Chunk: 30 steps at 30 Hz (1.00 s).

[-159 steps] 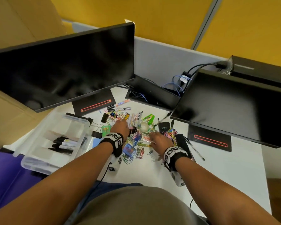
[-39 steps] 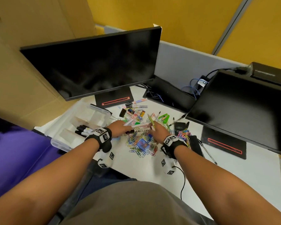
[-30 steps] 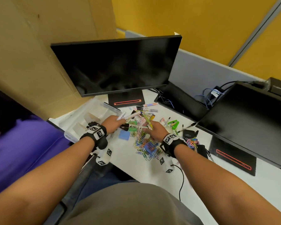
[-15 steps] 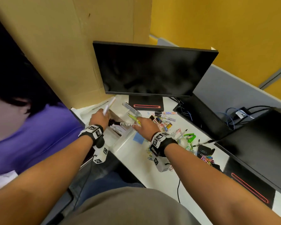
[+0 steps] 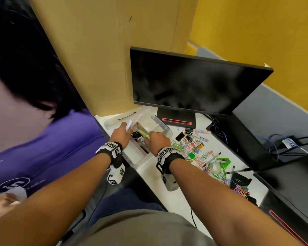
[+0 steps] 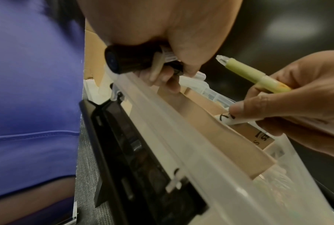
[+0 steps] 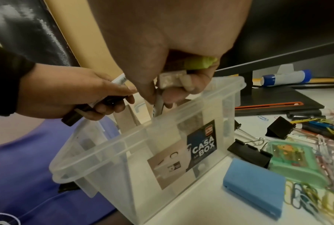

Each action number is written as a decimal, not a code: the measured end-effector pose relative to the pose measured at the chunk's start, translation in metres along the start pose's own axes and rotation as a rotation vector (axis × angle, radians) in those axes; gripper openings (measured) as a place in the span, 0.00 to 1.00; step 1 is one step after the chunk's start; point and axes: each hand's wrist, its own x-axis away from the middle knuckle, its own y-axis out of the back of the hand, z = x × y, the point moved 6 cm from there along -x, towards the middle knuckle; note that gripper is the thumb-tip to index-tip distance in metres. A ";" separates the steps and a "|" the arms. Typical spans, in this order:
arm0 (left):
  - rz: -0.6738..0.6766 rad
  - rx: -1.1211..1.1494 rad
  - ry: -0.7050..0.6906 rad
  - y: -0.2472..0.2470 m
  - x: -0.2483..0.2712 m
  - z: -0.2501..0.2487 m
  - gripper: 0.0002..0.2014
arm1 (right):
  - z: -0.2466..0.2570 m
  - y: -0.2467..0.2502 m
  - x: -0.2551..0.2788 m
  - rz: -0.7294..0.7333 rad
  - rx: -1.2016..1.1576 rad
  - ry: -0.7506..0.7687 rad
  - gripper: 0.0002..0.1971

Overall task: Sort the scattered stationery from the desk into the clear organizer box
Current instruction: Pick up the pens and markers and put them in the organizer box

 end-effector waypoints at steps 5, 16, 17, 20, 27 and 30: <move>0.001 0.005 -0.017 0.000 0.001 0.003 0.19 | 0.006 -0.009 -0.008 0.024 0.015 -0.021 0.15; -0.014 0.008 -0.039 -0.003 -0.003 0.004 0.21 | 0.000 -0.011 -0.015 0.074 -0.068 -0.088 0.16; -0.014 0.008 -0.040 -0.002 -0.003 0.005 0.21 | -0.004 -0.010 -0.016 0.060 -0.117 -0.112 0.15; -0.004 0.036 -0.049 -0.002 -0.003 0.004 0.20 | -0.017 -0.007 -0.019 -0.006 -0.329 -0.183 0.11; 0.075 0.179 -0.033 -0.004 -0.002 0.002 0.15 | -0.040 0.004 -0.024 -0.115 -0.495 -0.182 0.22; 0.106 0.224 -0.032 -0.003 -0.002 -0.005 0.15 | -0.041 0.006 -0.028 -0.098 -0.457 -0.102 0.16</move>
